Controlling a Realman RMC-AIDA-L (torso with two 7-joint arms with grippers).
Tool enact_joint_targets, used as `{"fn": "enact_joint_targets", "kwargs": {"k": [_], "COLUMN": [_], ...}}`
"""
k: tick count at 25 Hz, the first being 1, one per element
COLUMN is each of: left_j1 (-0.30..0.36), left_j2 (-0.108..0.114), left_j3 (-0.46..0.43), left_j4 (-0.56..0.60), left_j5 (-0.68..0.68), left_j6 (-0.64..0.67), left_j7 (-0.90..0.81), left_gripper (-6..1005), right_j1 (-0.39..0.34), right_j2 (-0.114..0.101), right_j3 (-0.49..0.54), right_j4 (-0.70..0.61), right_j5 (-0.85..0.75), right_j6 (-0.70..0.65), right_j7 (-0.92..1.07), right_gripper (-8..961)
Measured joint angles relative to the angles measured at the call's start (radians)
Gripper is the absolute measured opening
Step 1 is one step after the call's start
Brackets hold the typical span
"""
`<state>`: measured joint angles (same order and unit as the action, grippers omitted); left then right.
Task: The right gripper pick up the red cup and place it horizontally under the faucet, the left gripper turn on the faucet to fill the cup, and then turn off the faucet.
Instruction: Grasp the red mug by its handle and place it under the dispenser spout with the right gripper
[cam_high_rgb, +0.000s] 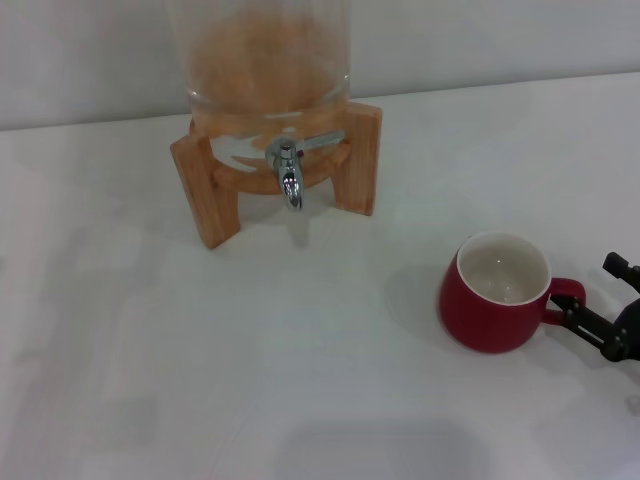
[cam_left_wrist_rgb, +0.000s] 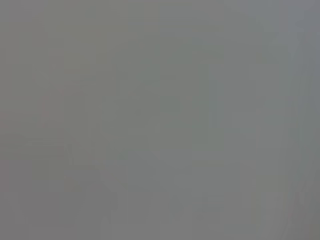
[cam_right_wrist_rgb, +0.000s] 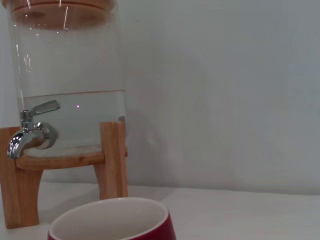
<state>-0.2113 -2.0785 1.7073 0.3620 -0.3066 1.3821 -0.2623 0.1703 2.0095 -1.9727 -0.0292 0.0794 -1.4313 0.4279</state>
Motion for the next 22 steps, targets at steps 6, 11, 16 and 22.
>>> {"fn": "enact_joint_targets", "kwargs": {"k": [6, 11, 16, 22], "left_j1": [0.000, 0.000, 0.000, 0.000], "left_j2": [0.000, -0.001, -0.002, -0.002], "left_j3": [0.000, 0.000, 0.000, 0.000], "left_j4": [0.002, 0.003, 0.003, 0.003], "left_j5": [0.000, 0.007, 0.009, 0.009], "left_j6": [0.000, 0.000, 0.000, 0.000], "left_j7": [0.000, 0.000, 0.000, 0.000], "left_gripper": [879, 879, 879, 879], "right_j1": [-0.001, -0.001, -0.001, 0.000], "right_j2": [-0.001, -0.002, -0.002, -0.002], "right_j3": [0.000, 0.002, 0.002, 0.002], "right_j4": [0.000, 0.000, 0.000, -0.001], "right_j5": [0.003, 0.004, 0.005, 0.003], "right_j6": [0.004, 0.006, 0.006, 0.002], "right_j7": [0.002, 0.006, 0.006, 0.006], "right_gripper": [840, 699, 508, 390]}}
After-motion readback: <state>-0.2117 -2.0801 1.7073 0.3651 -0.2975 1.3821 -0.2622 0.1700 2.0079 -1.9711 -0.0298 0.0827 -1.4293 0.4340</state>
